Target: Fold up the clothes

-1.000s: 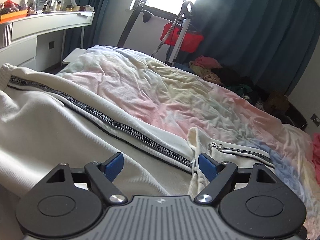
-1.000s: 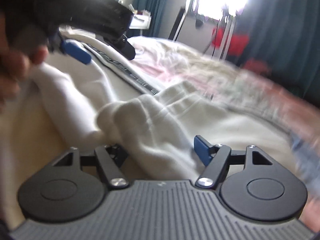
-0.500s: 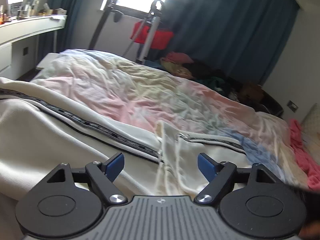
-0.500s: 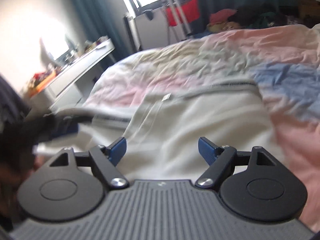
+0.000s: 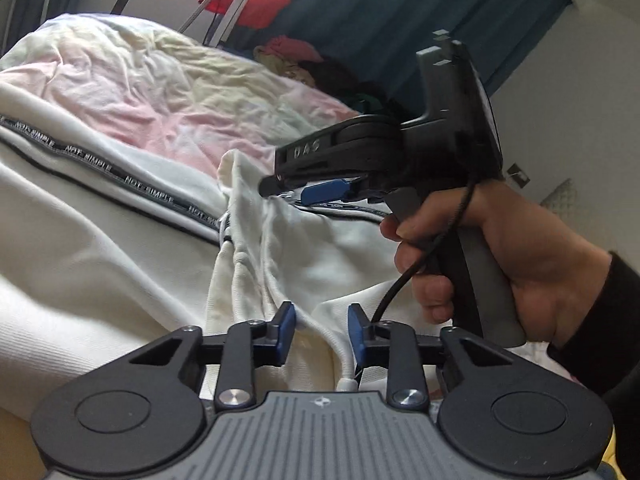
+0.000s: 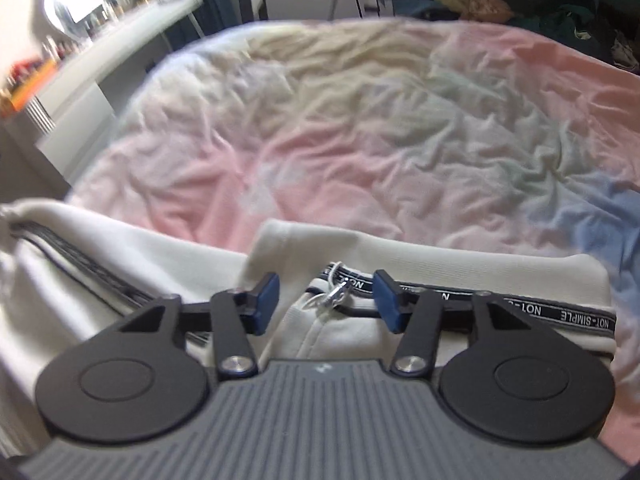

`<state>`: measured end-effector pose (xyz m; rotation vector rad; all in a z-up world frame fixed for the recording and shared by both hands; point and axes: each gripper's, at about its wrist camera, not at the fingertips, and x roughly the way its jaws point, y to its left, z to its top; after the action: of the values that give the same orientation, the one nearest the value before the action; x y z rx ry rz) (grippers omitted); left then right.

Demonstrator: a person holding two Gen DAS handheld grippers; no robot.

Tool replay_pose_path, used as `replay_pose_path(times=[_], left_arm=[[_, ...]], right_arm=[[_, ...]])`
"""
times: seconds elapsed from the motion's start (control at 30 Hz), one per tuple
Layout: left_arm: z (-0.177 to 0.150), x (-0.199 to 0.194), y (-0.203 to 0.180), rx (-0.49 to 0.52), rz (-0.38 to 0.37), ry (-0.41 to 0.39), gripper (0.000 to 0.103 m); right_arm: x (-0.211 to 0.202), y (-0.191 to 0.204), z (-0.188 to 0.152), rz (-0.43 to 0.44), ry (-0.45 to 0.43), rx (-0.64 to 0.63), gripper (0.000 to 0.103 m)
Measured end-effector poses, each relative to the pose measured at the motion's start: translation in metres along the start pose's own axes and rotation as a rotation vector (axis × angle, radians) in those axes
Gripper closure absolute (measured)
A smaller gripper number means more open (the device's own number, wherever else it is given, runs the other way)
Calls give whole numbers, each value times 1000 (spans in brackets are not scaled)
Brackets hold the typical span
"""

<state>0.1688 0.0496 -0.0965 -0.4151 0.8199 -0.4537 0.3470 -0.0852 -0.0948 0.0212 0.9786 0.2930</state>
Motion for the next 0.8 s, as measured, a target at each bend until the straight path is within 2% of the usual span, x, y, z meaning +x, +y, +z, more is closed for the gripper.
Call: replay_pose_path(times=[0.07, 0.13, 0.2, 0.27, 0.3, 0.4, 0.53, 0.63, 0.73, 0.8], left_arm=[[-1, 7, 4, -14, 9, 28, 82], [-2, 10, 5, -11, 23, 49, 94], [-2, 9, 7, -27, 26, 45, 98], [-1, 7, 9, -45, 20, 37, 98], [-1, 2, 9, -49, 16, 24, 99], [1, -12, 7, -48, 3, -19, 99], [-4, -27, -1, 25, 80, -87, 99], [-4, -11, 9, 1, 126, -47, 99], [-3, 1, 13, 8, 132, -18, 98], [-3, 1, 9, 28, 130, -26, 98]], right_arm=[[12, 2, -4, -45, 37, -34, 64], [14, 2, -8, -56, 42, -33, 75], [6, 6, -14, -62, 9, -47, 81], [-8, 11, -18, -63, -48, -55, 82], [-17, 13, -20, -56, -79, -54, 89], [-36, 31, -18, -40, -182, -133, 89], [-21, 42, -14, -18, -198, -147, 89], [7, 35, -21, -25, -169, -140, 89], [28, 24, -31, -22, -160, -118, 89], [28, 20, -34, -4, -182, -95, 88]])
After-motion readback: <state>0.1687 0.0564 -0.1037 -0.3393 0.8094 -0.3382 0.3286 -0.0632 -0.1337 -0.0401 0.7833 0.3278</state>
